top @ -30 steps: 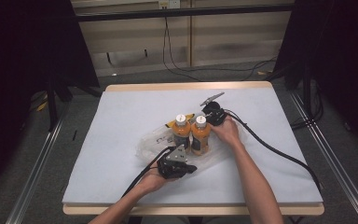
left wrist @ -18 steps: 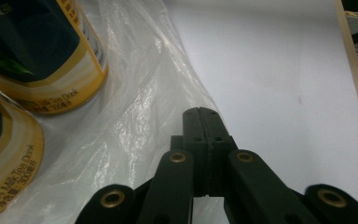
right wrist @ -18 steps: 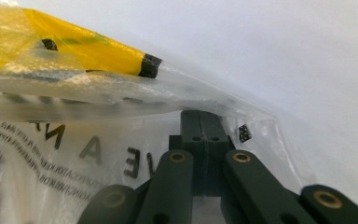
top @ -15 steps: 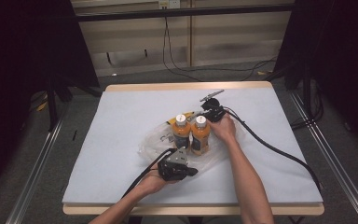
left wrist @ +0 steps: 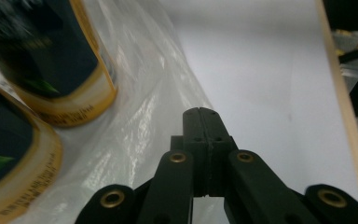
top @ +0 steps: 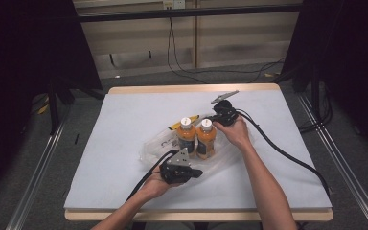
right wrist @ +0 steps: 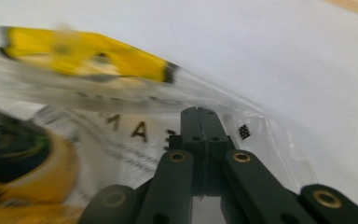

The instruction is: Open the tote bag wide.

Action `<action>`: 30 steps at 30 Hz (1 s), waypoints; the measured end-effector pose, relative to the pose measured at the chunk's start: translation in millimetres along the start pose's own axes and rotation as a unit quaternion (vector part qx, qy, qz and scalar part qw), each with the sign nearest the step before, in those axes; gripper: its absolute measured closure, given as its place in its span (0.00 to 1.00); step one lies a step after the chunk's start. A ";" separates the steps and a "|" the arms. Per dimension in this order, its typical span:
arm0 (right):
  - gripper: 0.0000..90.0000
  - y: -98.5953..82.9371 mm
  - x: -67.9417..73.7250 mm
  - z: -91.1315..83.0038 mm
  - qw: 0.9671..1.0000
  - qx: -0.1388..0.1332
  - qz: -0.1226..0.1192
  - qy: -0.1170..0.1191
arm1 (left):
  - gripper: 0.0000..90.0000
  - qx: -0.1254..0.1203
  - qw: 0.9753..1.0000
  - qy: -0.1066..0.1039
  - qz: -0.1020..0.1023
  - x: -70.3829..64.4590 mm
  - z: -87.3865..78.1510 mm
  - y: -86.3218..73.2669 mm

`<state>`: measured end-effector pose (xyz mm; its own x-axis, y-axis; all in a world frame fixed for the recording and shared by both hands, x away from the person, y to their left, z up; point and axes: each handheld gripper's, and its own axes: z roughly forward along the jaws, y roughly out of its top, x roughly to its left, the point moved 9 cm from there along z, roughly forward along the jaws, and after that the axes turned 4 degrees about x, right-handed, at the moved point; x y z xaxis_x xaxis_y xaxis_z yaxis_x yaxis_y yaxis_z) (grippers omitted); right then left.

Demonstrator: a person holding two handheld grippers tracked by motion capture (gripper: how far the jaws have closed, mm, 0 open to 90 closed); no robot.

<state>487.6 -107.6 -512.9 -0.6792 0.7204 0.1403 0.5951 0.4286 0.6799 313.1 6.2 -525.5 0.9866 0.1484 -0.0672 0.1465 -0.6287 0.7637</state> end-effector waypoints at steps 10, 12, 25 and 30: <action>1.00 -11.4 10.5 -45.5 0.999 -0.040 -0.014 0.020 | 0.83 -0.068 0.997 0.037 -0.025 14.0 -35.5 6.8; 1.00 -14.1 11.4 -53.7 0.998 -0.052 -0.006 0.022 | 0.83 -0.074 0.996 0.042 -0.021 13.4 -39.7 6.0; 0.43 -40.5 31.2 -109.5 0.994 -0.109 -0.015 -0.026 | 0.24 -0.097 0.989 0.097 -0.060 21.2 -69.4 4.2; 0.23 -51.5 36.4 -126.5 0.991 -0.124 -0.011 -0.043 | 0.10 -0.114 0.984 0.113 -0.073 25.9 -79.9 0.7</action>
<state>377.9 -172.5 -451.7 -0.6454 0.7607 0.0695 0.4494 0.3046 0.8398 333.0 70.6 -475.3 0.9113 0.4069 -0.0628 0.2413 -0.4043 0.8822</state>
